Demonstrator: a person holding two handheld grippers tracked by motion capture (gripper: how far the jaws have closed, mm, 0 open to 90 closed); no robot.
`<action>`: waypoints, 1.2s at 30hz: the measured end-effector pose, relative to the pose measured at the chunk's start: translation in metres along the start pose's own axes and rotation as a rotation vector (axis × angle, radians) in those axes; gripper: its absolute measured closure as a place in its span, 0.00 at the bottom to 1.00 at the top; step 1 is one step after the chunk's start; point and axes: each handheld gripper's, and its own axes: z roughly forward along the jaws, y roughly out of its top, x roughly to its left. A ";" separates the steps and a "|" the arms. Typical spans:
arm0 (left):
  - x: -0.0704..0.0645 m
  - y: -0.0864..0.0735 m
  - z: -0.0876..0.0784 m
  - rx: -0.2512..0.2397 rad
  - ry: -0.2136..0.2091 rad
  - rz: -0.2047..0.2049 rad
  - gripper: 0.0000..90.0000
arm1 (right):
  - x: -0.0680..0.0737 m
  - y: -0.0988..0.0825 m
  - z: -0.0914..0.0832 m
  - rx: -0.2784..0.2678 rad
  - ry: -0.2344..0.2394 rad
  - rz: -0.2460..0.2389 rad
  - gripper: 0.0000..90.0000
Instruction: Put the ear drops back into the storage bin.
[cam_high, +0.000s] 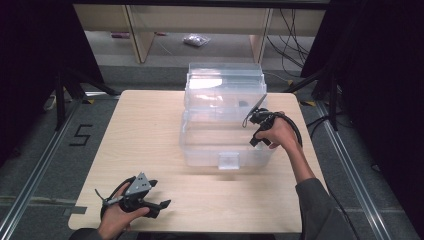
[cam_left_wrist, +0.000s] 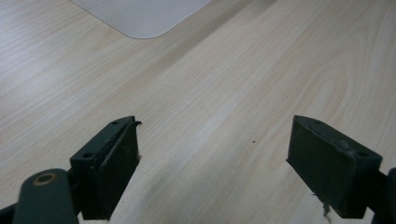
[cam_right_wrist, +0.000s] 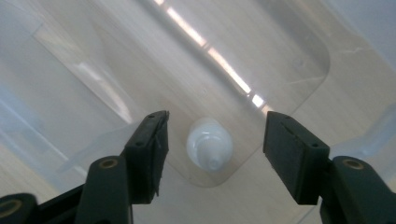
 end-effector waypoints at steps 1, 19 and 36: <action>0.000 0.000 0.000 -0.002 0.000 0.006 0.18 | 0.000 -0.001 -0.003 -0.003 0.000 0.008 0.42; 0.002 0.000 -0.001 0.008 0.002 0.019 0.18 | 0.015 -0.014 -0.039 -0.159 0.023 0.020 0.33; 0.001 0.000 0.000 -0.005 0.002 0.002 0.18 | 0.034 -0.021 -0.050 -0.243 0.038 0.001 0.29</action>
